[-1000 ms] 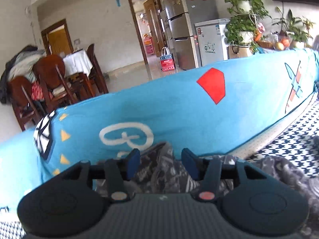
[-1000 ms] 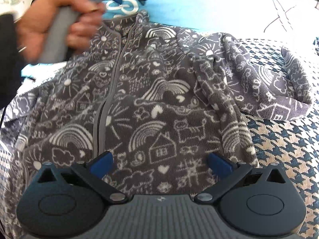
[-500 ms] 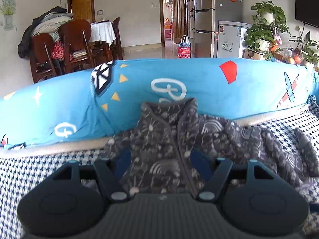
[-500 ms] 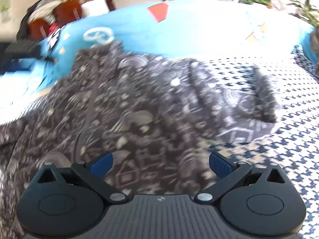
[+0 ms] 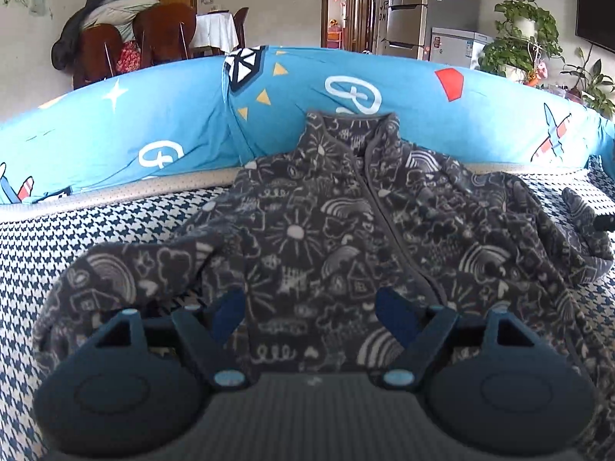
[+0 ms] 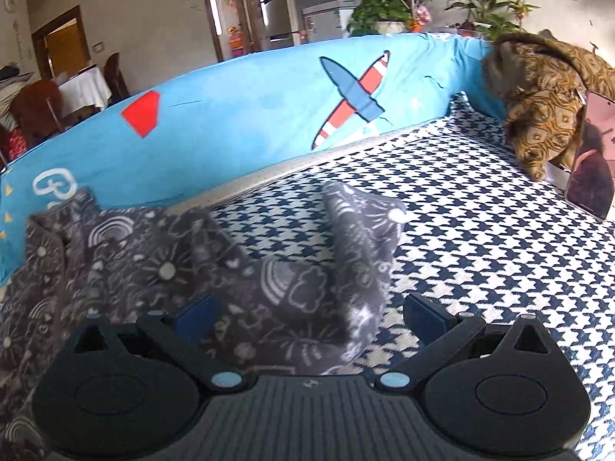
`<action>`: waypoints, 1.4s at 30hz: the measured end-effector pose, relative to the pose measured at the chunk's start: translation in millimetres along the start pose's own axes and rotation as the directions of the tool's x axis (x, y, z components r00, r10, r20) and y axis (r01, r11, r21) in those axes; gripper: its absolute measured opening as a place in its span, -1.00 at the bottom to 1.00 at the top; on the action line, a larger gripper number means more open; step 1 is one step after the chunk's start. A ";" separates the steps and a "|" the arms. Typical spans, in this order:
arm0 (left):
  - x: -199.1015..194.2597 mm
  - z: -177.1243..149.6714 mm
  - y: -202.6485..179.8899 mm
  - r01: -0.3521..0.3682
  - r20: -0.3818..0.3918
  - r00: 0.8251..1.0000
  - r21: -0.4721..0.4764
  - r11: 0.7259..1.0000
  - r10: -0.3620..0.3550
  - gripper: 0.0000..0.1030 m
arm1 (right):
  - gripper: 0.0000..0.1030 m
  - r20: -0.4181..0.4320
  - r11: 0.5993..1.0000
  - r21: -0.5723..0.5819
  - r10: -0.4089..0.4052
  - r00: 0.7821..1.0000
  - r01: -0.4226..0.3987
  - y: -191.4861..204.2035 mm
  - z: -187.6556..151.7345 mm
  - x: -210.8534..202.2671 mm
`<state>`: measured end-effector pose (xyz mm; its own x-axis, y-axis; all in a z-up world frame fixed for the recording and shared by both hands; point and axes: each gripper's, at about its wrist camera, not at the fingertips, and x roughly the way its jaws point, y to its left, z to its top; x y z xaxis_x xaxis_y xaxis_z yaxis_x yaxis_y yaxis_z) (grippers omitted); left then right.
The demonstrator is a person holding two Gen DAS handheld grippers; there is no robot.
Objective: Fold clothes
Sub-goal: 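Move the right gripper to the sleeve cuff and grasp it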
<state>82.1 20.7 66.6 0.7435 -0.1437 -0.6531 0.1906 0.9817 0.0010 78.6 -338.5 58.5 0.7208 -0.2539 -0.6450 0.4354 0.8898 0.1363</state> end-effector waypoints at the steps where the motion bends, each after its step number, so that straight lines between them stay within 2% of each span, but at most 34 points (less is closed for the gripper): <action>1: 2.1 -0.1 -1.8 0.004 -0.001 1.000 0.004 1.000 -0.004 0.51 | 1.00 -0.007 1.000 0.017 -0.009 1.000 0.009 -5.1 2.0 4.7; 5: 0.9 1.0 -5.6 0.050 0.008 0.999 -0.001 0.999 -0.050 0.51 | 1.00 -0.021 0.998 0.062 -0.015 1.000 0.016 -17.6 8.4 18.6; 8: 0.4 0.7 -6.9 0.077 0.007 0.997 -0.007 0.997 -0.077 0.53 | 1.00 -0.014 0.999 0.041 -0.004 1.000 0.005 -16.0 11.5 25.6; 12: 4.3 -1.5 -8.6 0.074 0.002 0.997 0.003 0.997 -0.074 0.54 | 0.99 -0.008 0.999 0.044 -0.026 1.000 0.026 -20.2 16.6 38.8; 14: 6.7 -2.3 -7.7 0.076 -0.010 0.997 -0.003 0.997 -0.076 0.54 | 0.90 -0.012 0.998 0.049 -0.035 0.999 0.036 -22.3 17.6 46.7; 16: 8.8 -2.5 -7.0 0.079 -0.016 0.997 -0.009 0.997 -0.079 0.54 | 0.73 -0.025 0.998 0.055 -0.034 0.999 0.036 -23.3 16.9 53.1; 18: 10.4 -3.1 -6.6 0.079 -0.018 0.997 -0.008 0.997 -0.079 0.54 | 0.32 -0.041 0.998 0.063 -0.029 0.999 0.032 -23.8 15.7 58.8; 22: 12.7 -4.4 -7.1 0.082 -0.019 0.996 0.002 0.997 -0.082 0.54 | -0.17 -0.010 0.994 0.096 -0.048 0.999 0.049 -27.9 19.0 49.3; 24: 13.1 -5.2 -7.5 0.080 -0.018 0.997 0.009 0.997 -0.079 0.54 | -0.60 0.011 0.992 0.114 -0.061 0.998 0.059 -30.2 21.1 42.8; 32: 15.9 -8.2 -10.2 0.073 -0.020 0.997 0.034 0.997 -0.073 0.54 | -0.66 0.088 0.977 0.190 -0.115 0.989 0.097 -40.7 28.9 15.2; 42: 11.4 -10.1 -20.3 0.089 0.006 0.996 0.087 0.992 -0.090 0.54 | -0.65 0.123 0.924 0.343 -0.220 0.968 0.166 -82.7 22.8 -52.2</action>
<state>80.2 0.3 51.4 0.7273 -0.2321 -0.6459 0.3113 0.9503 0.0091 17.2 -407.4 98.0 0.6683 -0.4877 -0.5617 0.7074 0.6502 0.2770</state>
